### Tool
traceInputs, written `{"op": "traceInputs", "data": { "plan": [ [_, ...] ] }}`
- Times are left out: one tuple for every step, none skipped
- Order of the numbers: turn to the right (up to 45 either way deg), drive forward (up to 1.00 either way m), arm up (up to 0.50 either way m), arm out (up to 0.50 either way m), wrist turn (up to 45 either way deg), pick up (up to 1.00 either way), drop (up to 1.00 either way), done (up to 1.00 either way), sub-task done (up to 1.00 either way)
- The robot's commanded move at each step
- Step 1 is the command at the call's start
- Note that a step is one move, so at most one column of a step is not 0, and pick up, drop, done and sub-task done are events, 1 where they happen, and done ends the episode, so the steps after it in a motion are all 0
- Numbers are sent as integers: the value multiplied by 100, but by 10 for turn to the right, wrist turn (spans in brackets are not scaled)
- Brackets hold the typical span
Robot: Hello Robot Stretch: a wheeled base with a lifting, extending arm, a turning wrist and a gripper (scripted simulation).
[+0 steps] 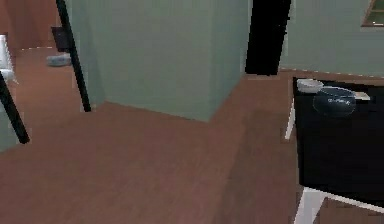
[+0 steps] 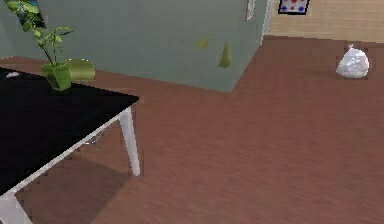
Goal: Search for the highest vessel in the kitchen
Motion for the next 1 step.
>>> {"op": "traceInputs", "data": {
  "plan": [
    [-60, 0, 0, 0, 0, 0, 0, 0, 0]
  ]
}}
